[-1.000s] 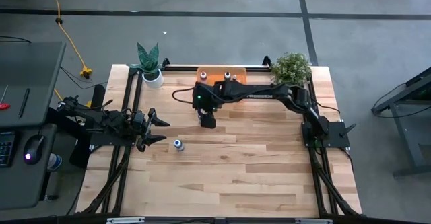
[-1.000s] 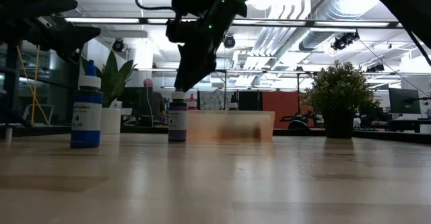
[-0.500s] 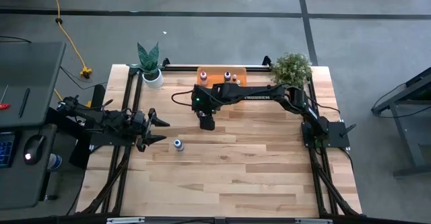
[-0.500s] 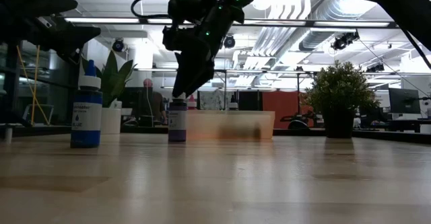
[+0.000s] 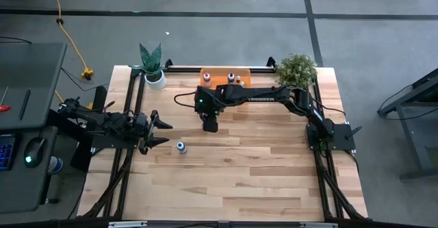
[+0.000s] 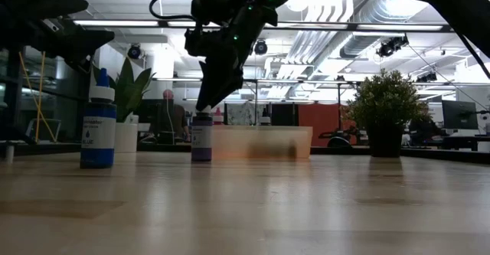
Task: Pick & Place food coloring
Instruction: Put the violet food coloring bottle into the orange bin
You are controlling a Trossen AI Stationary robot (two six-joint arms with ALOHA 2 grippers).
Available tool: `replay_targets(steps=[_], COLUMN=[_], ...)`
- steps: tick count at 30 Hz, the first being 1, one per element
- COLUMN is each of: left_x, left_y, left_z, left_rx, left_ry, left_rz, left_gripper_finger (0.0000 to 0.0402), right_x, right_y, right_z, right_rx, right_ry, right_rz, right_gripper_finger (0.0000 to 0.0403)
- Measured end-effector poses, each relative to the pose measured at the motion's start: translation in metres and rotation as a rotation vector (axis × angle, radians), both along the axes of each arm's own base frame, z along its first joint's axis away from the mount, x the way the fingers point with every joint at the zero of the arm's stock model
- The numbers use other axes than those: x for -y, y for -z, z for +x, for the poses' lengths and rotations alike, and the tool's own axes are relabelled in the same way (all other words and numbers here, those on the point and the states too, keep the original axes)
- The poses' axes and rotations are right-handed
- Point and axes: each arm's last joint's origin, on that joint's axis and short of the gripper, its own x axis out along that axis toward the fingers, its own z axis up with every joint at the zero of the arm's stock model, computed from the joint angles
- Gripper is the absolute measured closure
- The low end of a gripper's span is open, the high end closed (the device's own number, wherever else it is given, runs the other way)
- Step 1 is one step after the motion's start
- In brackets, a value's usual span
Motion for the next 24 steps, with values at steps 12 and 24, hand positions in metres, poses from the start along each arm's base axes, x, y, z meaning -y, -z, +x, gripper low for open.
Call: replay_targets(steps=[12,24], left_x=[0.0,0.0], left_y=[0.0,0.0], left_z=[0.0,0.0], left_rx=[0.0,0.0], left_ry=[0.0,0.0], left_rz=[0.0,0.0], left_gripper_finger=[0.013,0.013], right_x=[0.0,-0.002], right_y=[0.0,-0.019], right_z=[0.0,0.004], right_rx=[0.002,0.047], right_ry=[-0.003,0.02], right_rz=[0.004,0.022], right_gripper_finger=[0.0289,0.0293])
